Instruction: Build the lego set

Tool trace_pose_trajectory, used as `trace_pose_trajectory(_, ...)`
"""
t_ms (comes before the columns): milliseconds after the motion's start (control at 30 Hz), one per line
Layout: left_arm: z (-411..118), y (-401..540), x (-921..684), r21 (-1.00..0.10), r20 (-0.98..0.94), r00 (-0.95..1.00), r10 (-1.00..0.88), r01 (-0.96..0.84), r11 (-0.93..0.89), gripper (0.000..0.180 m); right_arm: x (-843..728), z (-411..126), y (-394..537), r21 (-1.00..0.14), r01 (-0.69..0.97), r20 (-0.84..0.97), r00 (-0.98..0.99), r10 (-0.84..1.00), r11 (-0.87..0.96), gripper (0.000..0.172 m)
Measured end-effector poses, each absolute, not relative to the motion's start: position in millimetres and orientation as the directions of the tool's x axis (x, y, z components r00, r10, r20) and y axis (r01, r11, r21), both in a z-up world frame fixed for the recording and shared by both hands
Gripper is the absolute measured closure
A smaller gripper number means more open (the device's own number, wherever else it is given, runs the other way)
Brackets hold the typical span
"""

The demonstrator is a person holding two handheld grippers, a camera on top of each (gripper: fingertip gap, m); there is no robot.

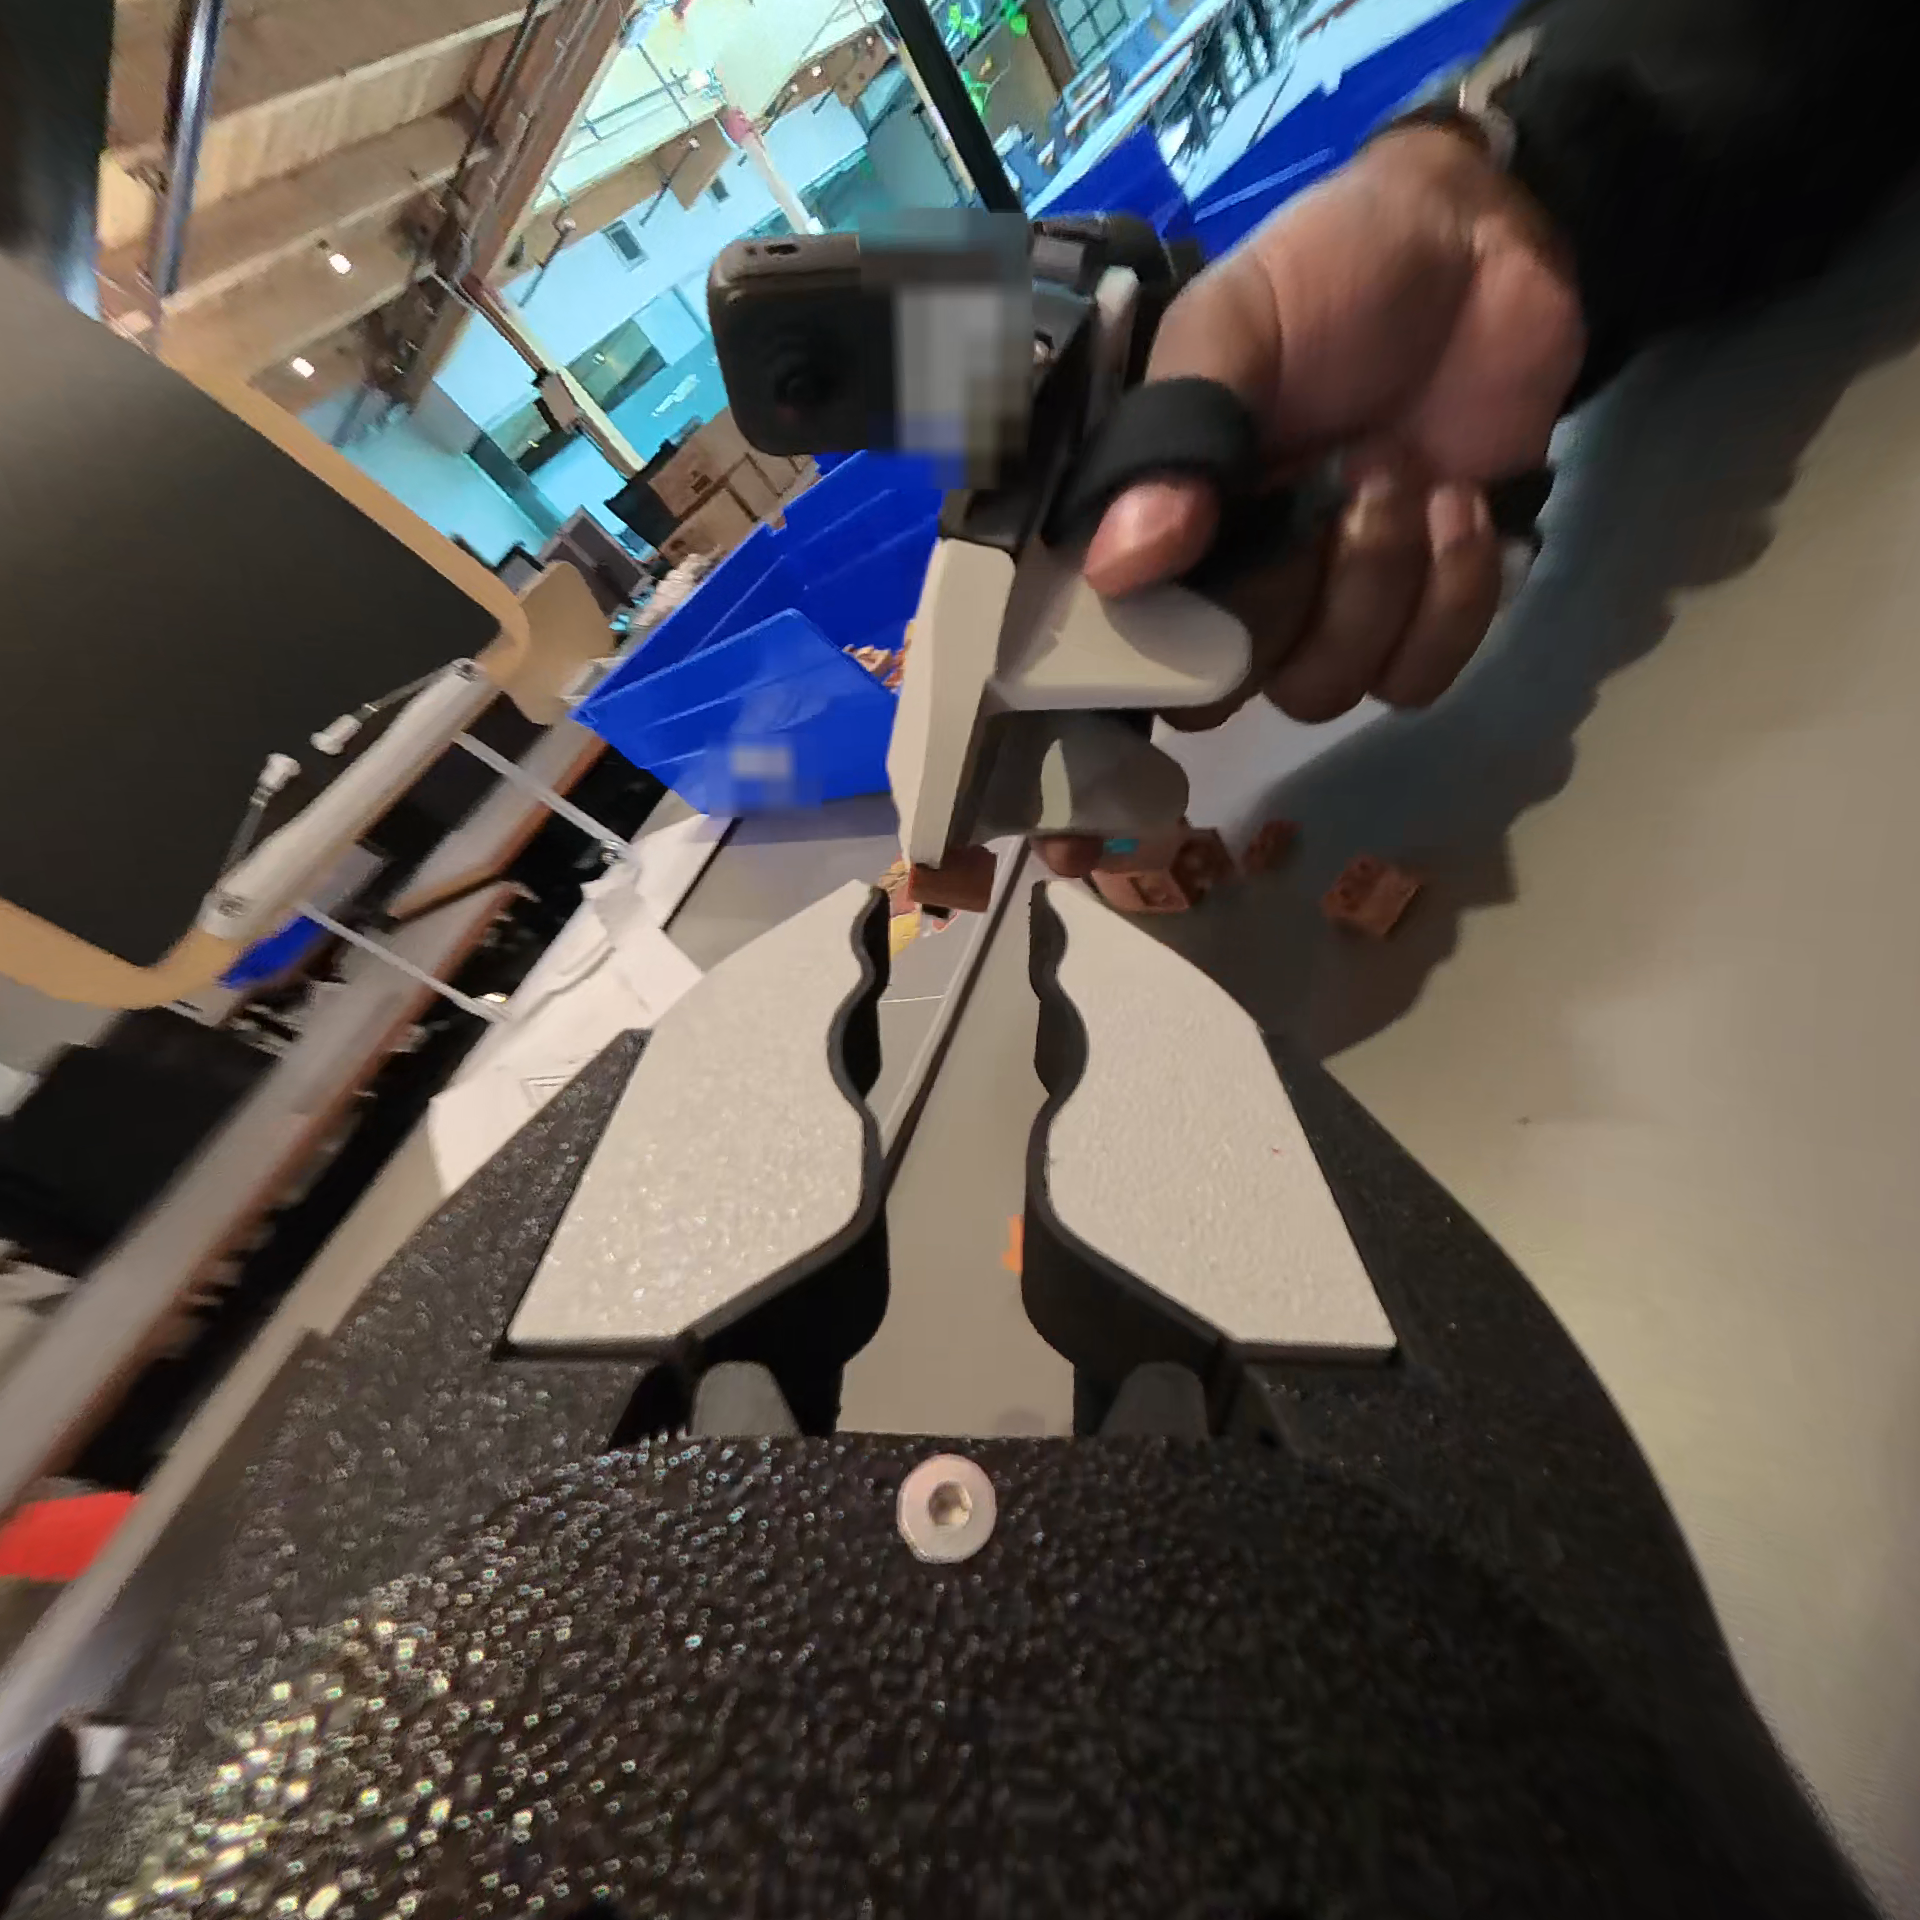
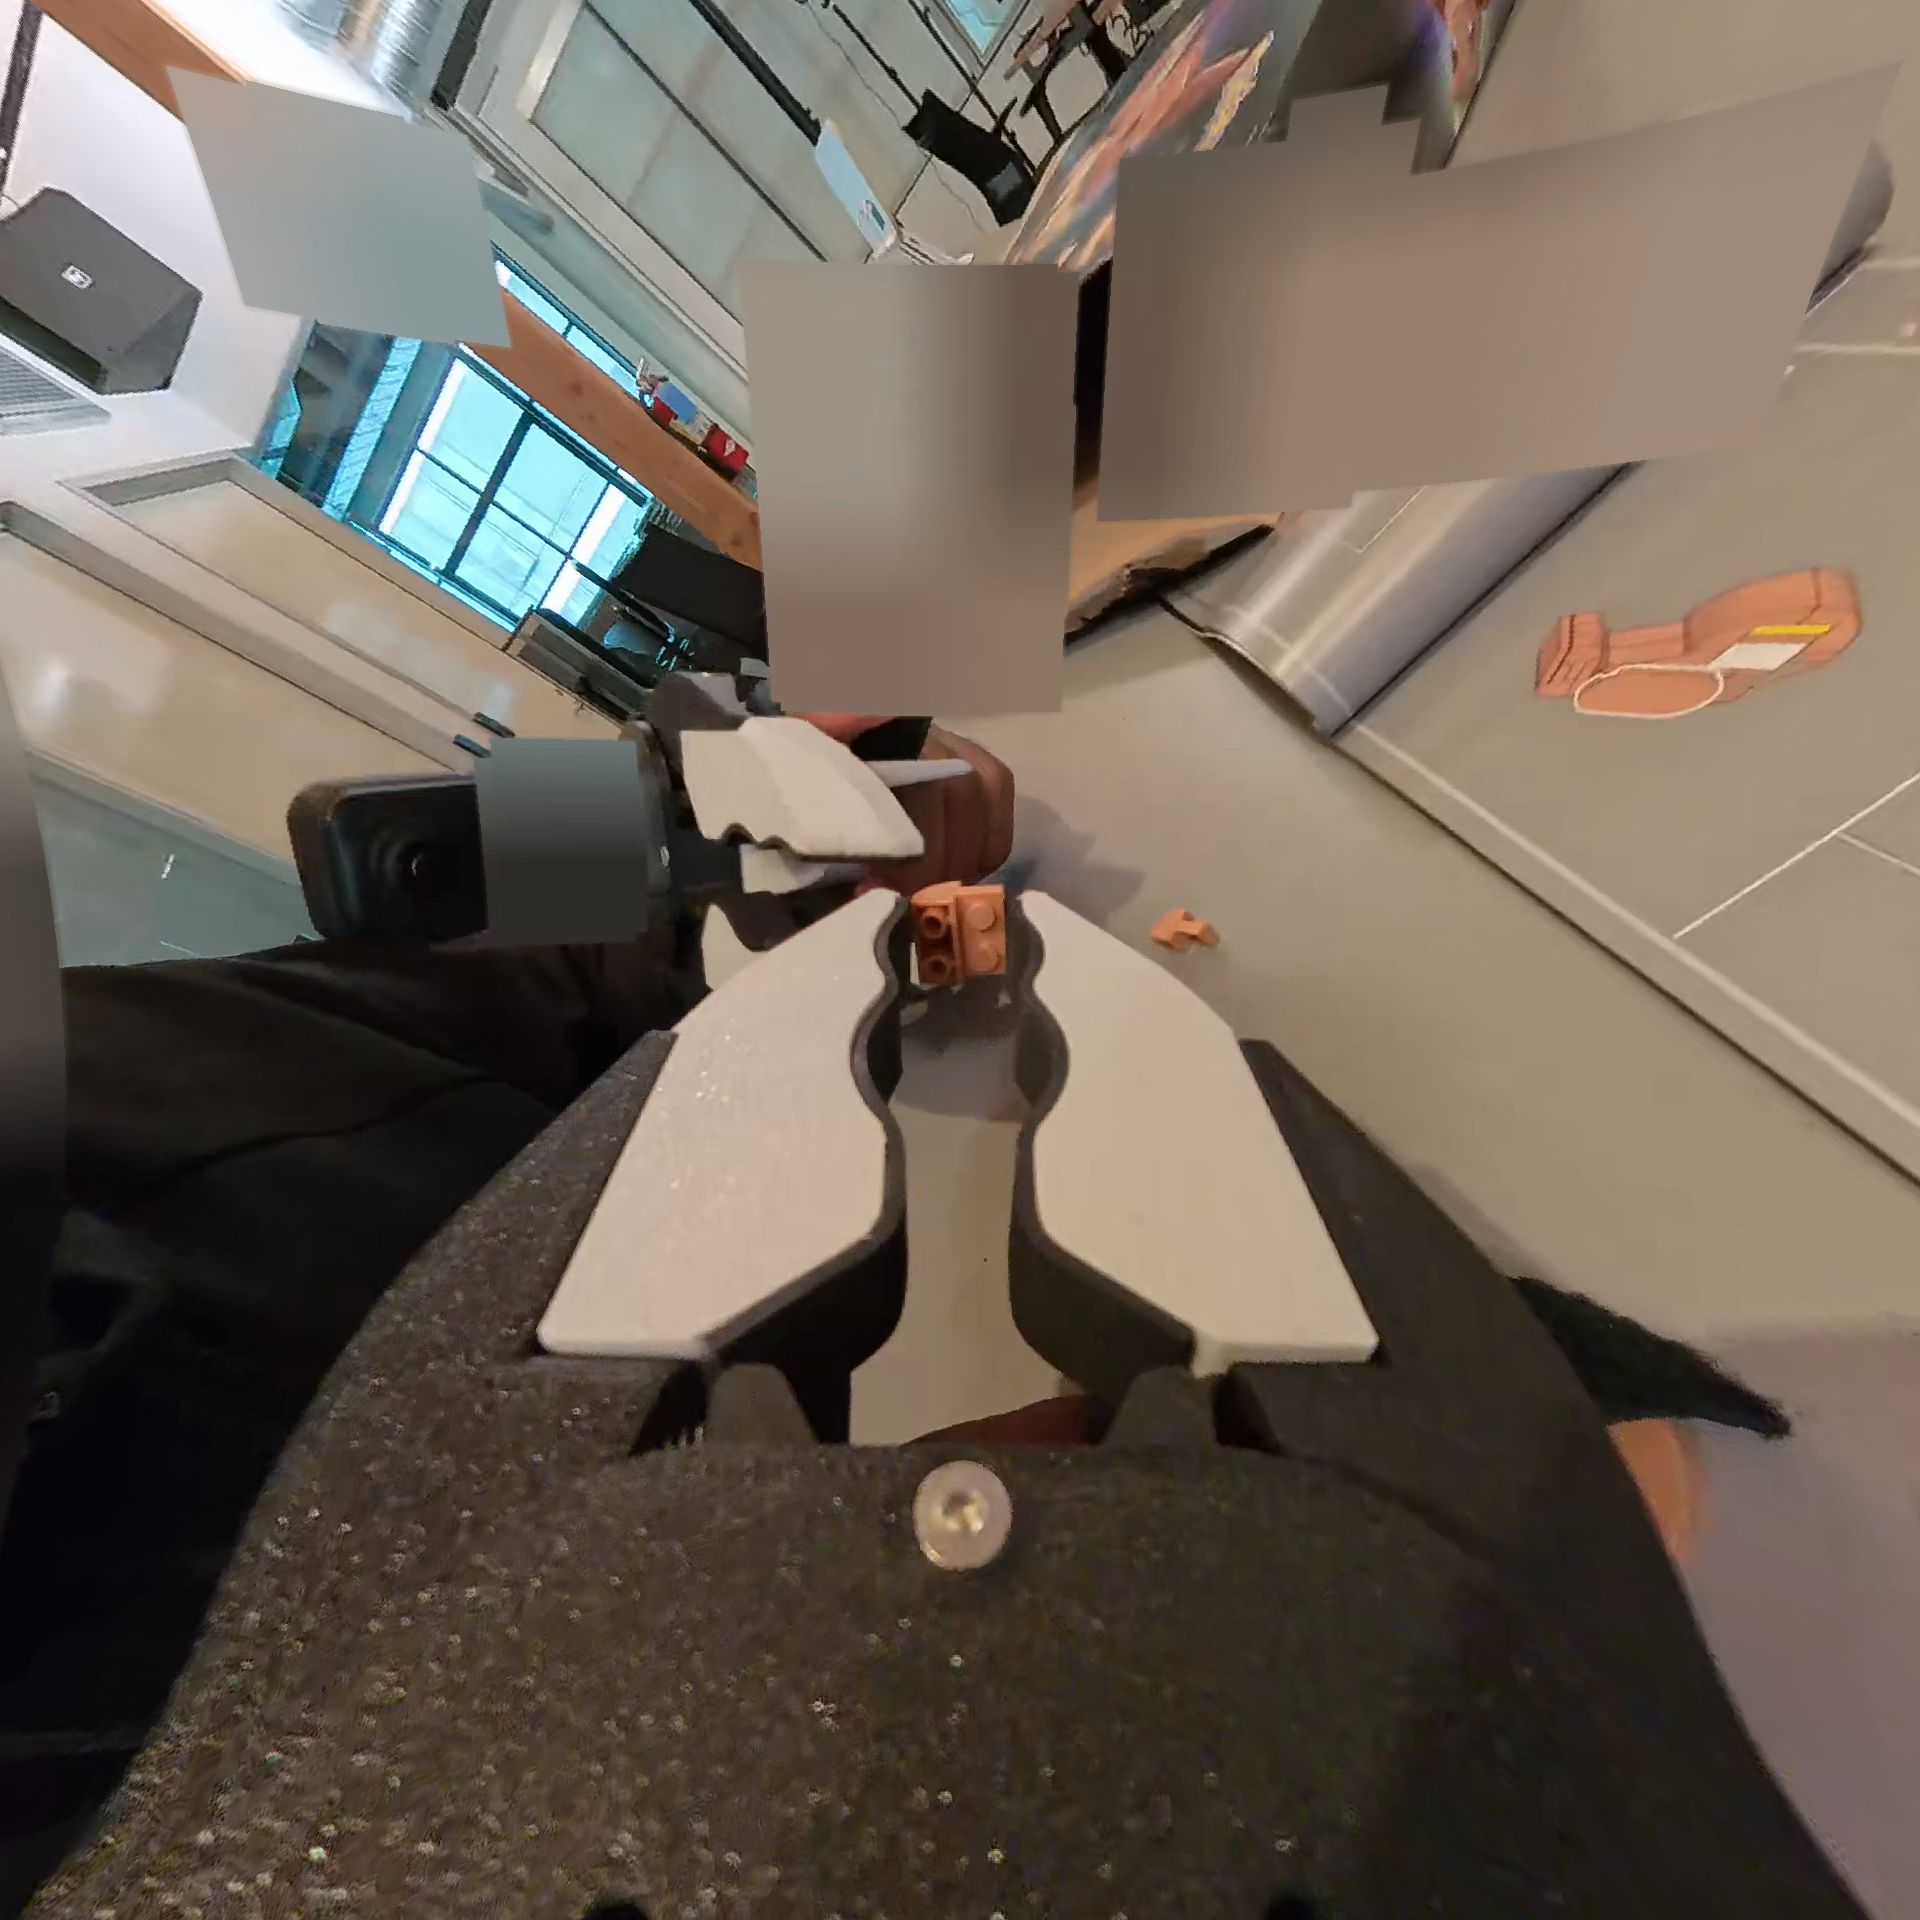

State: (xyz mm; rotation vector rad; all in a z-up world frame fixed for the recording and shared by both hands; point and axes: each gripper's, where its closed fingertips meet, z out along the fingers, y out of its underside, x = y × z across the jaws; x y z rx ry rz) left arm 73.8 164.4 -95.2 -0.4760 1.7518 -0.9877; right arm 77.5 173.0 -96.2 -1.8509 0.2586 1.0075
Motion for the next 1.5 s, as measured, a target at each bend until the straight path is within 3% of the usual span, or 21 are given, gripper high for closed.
trace_pose_trajectory(267,-103.7,160.1,76.1,-0.662,-0.732,-0.341,-0.59,0.153,0.734,0.155,65.6,-102.9,171.5,-0.666,-0.514,-0.707,0.665,0.239,-0.54,0.155)
trace_pose_trajectory(400,-102.9,161.2,76.7,-0.601,-0.786,-0.293,-0.545,0.155,0.784,0.163,63.6,-101.0,171.4,-0.696,-0.487,-0.678,0.688,0.26,-0.528,0.155)
trace_pose_trajectory(533,-95.2,167.0,77.3,-0.796,-0.589,-0.362,-0.722,0.105,0.596,0.164,69.6,-89.2,172.2,-0.811,-0.392,-0.554,0.755,0.352,-0.435,0.148)
trace_pose_trajectory(667,-74.1,171.8,72.3,-0.983,-0.184,-0.499,-0.847,0.075,0.17,0.164,79.5,-75.1,169.1,-0.924,-0.244,-0.358,0.826,0.436,-0.296,0.148)
trace_pose_trajectory(767,-52.9,167.0,62.1,-0.989,0.045,-0.632,-0.774,0.083,-0.125,0.165,74.1,-67.1,165.2,-0.956,-0.178,-0.274,0.825,0.494,-0.234,0.149)
trace_pose_trajectory(833,-48.7,164.7,60.1,-0.974,0.125,-0.673,-0.729,0.058,-0.221,0.165,64.9,-62.2,161.7,-0.966,-0.158,-0.246,0.807,0.537,-0.204,0.149)
trace_pose_trajectory(1500,-51.0,146.0,54.7,-0.968,0.176,-0.751,-0.636,-0.013,-0.252,0.164,46.1,-57.1,154.2,-0.992,-0.033,-0.097,0.806,0.584,-0.119,0.156)
